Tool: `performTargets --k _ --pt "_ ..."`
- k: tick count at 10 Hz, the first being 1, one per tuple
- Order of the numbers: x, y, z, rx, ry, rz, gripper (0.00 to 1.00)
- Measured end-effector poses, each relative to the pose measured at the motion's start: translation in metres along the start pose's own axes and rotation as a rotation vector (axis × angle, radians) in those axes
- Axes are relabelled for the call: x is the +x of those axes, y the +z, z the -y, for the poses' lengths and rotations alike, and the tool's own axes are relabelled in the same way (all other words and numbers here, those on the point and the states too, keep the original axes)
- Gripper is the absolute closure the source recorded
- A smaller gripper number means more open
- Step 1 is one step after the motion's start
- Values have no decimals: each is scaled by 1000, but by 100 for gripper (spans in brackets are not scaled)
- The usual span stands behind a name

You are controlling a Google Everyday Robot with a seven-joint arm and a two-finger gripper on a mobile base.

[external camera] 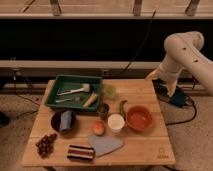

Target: Place banana in red bowl

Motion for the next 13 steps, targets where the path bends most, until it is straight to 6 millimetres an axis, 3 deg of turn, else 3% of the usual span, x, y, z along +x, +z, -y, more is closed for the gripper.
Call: performTargets --k 2,5,8,13 --pt "-18 3 26 46 -32 38 20" --pt "-63 14 81 120 -105 87 20" --pt "-98 28 121 196 -172 117 20" --pt "-119 64 163 324 -234 145 20"
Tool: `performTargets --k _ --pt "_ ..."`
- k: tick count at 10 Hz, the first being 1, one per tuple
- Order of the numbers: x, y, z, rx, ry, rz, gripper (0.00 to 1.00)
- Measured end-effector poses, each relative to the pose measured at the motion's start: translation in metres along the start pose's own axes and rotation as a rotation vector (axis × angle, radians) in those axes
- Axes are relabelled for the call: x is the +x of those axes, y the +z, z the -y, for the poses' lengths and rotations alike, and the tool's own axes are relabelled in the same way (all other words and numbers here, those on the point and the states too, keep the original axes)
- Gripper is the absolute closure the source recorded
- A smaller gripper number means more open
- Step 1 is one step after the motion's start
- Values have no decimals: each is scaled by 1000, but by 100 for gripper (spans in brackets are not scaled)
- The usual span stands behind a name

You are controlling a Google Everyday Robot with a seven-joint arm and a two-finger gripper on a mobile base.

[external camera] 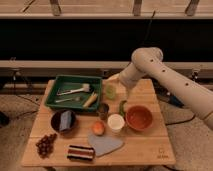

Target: Place banana in red bowl

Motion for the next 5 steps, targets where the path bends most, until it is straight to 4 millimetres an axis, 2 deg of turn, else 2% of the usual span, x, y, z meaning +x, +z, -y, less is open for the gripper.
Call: performTargets --k 5 --pt "-3 38 36 27 -83 4 20"
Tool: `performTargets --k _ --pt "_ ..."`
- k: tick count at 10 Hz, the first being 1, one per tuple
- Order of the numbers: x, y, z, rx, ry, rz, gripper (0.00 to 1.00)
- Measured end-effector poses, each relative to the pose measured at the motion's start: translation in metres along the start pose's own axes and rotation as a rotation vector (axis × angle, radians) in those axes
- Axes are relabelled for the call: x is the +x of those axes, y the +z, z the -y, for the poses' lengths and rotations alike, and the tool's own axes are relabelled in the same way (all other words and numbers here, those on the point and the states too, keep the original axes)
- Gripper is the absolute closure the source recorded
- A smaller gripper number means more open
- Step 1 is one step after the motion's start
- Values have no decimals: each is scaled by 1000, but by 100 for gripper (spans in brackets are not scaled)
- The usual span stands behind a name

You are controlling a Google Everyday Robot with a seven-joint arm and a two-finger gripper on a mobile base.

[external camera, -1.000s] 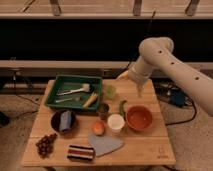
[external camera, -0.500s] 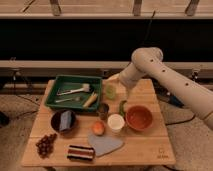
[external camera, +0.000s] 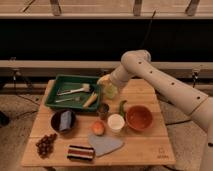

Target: Place banana in red bowl

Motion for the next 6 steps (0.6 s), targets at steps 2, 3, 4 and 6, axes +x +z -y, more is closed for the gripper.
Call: performTargets --k 2,3,4,6 --pt "-6 17 15 31 -46 2 20" --pt "-6 21 18 40 -59 2 20" --pt "-6 26 21 51 -74 0 20" --pt "-5 36 30 57 -99 1 20"
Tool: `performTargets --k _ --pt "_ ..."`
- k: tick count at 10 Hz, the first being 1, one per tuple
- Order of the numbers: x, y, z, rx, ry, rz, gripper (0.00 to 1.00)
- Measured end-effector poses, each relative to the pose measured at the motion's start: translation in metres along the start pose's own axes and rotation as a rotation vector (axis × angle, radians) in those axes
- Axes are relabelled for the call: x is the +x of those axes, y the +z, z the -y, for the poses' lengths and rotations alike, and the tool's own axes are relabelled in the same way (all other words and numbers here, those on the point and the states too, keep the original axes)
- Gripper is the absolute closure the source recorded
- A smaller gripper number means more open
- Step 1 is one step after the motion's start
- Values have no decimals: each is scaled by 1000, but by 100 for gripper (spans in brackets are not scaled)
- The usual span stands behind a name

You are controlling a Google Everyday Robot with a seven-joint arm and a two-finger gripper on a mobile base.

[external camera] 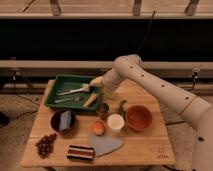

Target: Place banana in red bowl

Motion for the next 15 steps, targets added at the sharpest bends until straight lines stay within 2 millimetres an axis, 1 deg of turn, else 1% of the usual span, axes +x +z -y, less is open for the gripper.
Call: performTargets --k 1,3,5,8,10,12,15 --pt "0 3 4 -1 -10 5 20" --pt "2 1 1 -2 -6 2 20" --pt "0 3 4 -2 -10 5 20" --pt "2 3 3 0 -9 -4 20" --pt "16 7 2 3 -2 -20 20" --pt "32 23 10 4 -15 -18 20" --pt "42 39 17 12 -30 -12 20"
